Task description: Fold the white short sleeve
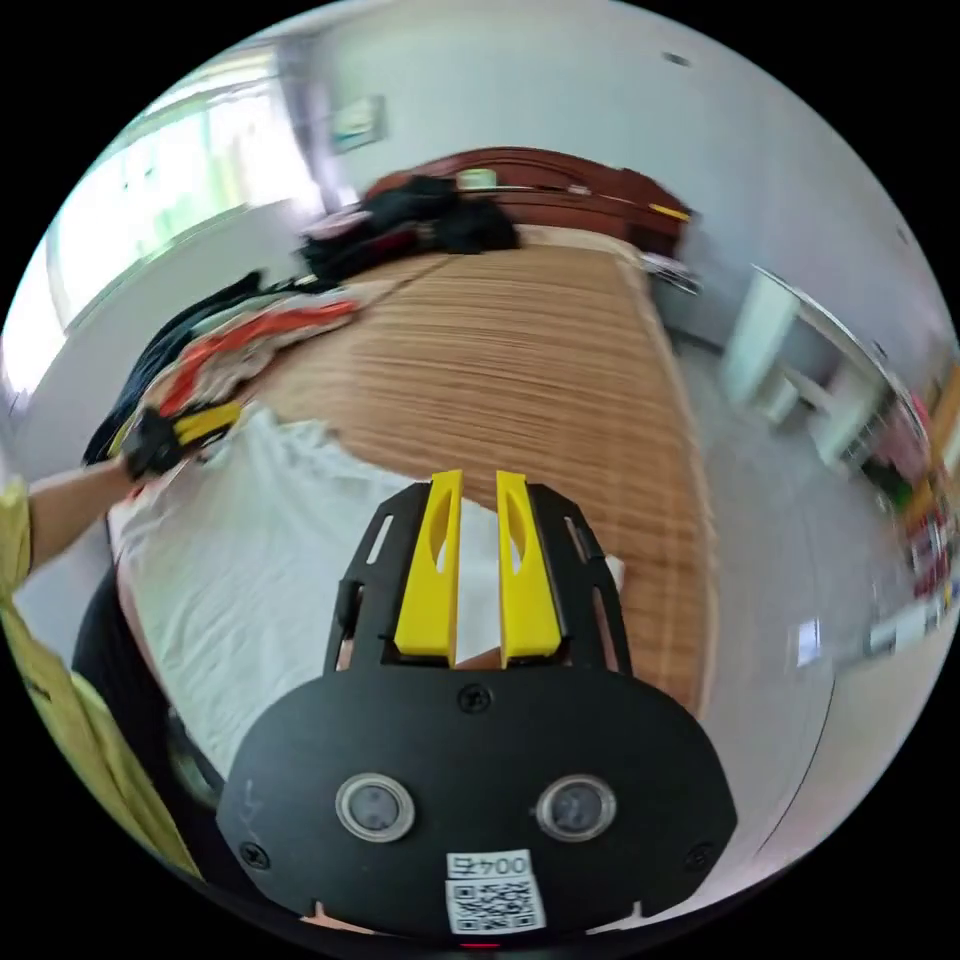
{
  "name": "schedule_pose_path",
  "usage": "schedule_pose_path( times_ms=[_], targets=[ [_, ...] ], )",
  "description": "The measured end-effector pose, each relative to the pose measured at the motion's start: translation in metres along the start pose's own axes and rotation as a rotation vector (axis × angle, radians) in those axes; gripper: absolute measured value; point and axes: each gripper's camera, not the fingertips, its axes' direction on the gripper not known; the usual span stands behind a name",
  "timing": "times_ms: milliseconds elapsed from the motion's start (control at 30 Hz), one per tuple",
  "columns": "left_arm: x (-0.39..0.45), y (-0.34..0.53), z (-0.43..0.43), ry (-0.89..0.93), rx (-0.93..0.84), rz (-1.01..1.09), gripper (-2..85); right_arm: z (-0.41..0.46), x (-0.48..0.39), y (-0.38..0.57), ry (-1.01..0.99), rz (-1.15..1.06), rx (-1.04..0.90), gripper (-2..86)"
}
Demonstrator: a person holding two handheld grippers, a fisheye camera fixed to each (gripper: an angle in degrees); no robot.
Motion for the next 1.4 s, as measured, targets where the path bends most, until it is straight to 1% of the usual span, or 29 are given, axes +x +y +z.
schedule_pose_path(
  times_ms=[67, 100, 233, 300, 367, 400, 433, 533, 600, 633, 700, 767, 833, 867, 900, 933, 1000, 1033, 1100, 1167, 1267, 1400],
  targets=[
    [0.004, 0.004, -0.016, -0.012, 0.020, 0.022, 0.8, 0.023, -0.038, -0.030, -0.051, -0.148, -0.049, 7.6],
    [0.005, 0.006, -0.021, -0.009, 0.027, 0.028, 0.8, 0.042, -0.059, -0.045, -0.040, -0.236, -0.097, 7.9],
    [0.028, 0.015, -0.042, -0.002, 0.038, 0.066, 0.8, 0.085, -0.089, -0.078, -0.018, -0.371, -0.204, 8.1],
    [0.038, 0.019, -0.045, 0.010, 0.027, 0.087, 0.9, 0.098, -0.093, -0.089, 0.006, -0.416, -0.275, 5.2],
    [0.048, 0.024, -0.044, 0.046, 0.006, 0.106, 0.9, 0.091, -0.089, -0.099, 0.051, -0.405, -0.252, 2.3],
    [0.052, 0.028, -0.046, 0.031, 0.020, 0.097, 0.9, 0.086, -0.078, -0.108, 0.095, -0.333, -0.229, 1.9],
    [0.055, 0.030, -0.049, 0.020, 0.024, 0.102, 0.9, 0.083, -0.071, -0.113, 0.093, -0.302, -0.220, 2.0],
    [0.057, 0.032, -0.054, 0.034, 0.020, 0.103, 0.9, 0.080, -0.039, -0.133, -0.034, -0.189, -0.220, 2.9],
    [0.057, 0.034, -0.057, 0.047, 0.023, 0.093, 0.9, 0.083, -0.015, -0.151, -0.178, -0.108, -0.231, 5.8],
    [0.058, 0.035, -0.059, 0.049, 0.028, 0.089, 0.9, 0.083, -0.012, -0.155, -0.207, -0.096, -0.229, 6.2],
    [0.061, 0.037, -0.064, 0.045, 0.033, 0.084, 0.9, 0.091, -0.013, -0.170, -0.289, -0.121, -0.243, 8.3],
    [0.063, 0.038, -0.069, 0.044, 0.035, 0.080, 1.0, 0.103, -0.023, -0.177, -0.312, -0.171, -0.295, 9.4],
    [0.061, 0.037, -0.079, 0.034, 0.043, 0.076, 1.2, 0.109, -0.037, -0.180, -0.324, -0.228, -0.341, 8.6],
    [0.060, 0.037, -0.084, 0.011, 0.060, 0.068, 1.3, 0.107, -0.048, -0.178, -0.311, -0.276, -0.356, 5.2],
    [0.056, 0.036, -0.098, -0.031, 0.112, 0.059, 1.5, 0.098, -0.060, -0.173, -0.251, -0.309, -0.328, 3.3],
    [0.052, 0.033, -0.112, -0.035, 0.173, 0.062, 1.7, 0.092, -0.067, -0.170, -0.212, -0.323, -0.302, 3.1],
    [0.050, 0.027, -0.132, 0.000, 0.264, 0.104, 2.4, 0.066, -0.095, -0.147, -0.092, -0.382, -0.199, 2.3],
    [0.053, 0.020, -0.141, 0.034, 0.302, 0.170, 3.0, 0.061, -0.102, -0.141, -0.067, -0.395, -0.178, 2.2],
    [0.061, 0.008, -0.147, 0.052, 0.324, 0.286, 4.9, 0.049, -0.128, -0.113, 0.026, -0.444, -0.118, 1.6],
    [0.072, -0.002, -0.150, 0.036, 0.350, 0.399, 6.9, 0.047, -0.141, -0.098, 0.083, -0.462, -0.097, 1.4],
    [0.091, -0.017, -0.150, 0.066, 0.334, 0.616, 9.0, 0.047, -0.151, -0.088, 0.142, -0.483, -0.087, 1.3],
    [0.101, -0.025, -0.152, 0.116, 0.298, 0.749, 9.5, 0.042, -0.156, -0.082, 0.216, -0.520, -0.045, 1.1]
  ],
)
